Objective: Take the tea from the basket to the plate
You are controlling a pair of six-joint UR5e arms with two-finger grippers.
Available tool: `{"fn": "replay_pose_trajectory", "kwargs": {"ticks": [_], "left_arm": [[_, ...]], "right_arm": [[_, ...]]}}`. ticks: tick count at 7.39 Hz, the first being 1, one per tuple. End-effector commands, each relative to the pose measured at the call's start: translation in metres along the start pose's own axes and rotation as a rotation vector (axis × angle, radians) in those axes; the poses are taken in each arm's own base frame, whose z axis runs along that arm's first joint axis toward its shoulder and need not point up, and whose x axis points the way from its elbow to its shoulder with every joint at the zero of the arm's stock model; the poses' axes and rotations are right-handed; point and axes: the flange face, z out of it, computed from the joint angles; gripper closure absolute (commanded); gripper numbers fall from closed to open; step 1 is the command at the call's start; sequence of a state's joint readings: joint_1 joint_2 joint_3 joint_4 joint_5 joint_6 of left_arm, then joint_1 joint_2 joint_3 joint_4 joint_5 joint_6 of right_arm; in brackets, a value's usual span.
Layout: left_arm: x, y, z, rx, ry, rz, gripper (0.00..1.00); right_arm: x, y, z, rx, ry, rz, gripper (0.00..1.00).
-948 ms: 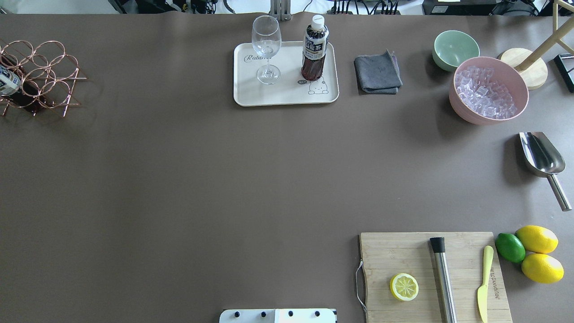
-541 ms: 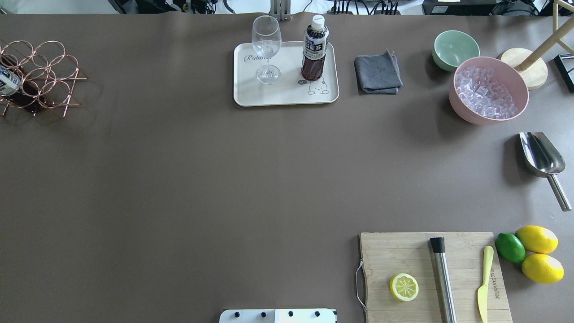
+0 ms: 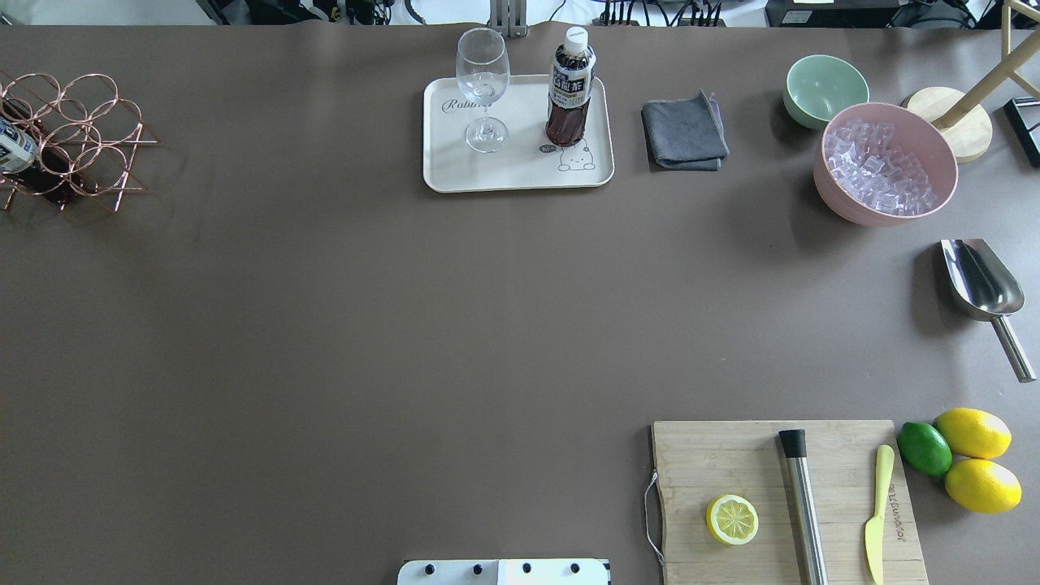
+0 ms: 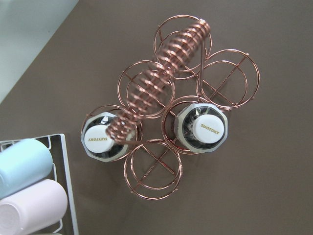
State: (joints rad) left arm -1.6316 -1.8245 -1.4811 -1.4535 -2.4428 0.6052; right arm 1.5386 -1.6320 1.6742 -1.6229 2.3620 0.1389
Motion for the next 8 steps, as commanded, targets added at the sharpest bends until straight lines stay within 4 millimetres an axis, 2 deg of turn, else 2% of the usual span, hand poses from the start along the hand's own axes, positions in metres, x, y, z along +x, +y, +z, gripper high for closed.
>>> {"fn": "replay_pose_trajectory", "kwargs": {"ticks": [1,4,8], "left_arm": [[-0.004,0.017,0.013,-0.02,0.024,-0.33,0.02],[-0.004,0.023,0.021,-0.038,0.022,-0.625,0.02],[-0.005,0.044,0.03,-0.06,-0.006,-0.648,0.02]], "right_arm": [[0.001,0.0,0.001,-0.002,-0.002,0.002,0.0],[0.0,0.0,0.0,-0.001,0.0,0.003,0.0],[0.002,0.002,0.001,-0.002,0.0,0.004,0.0]]}}
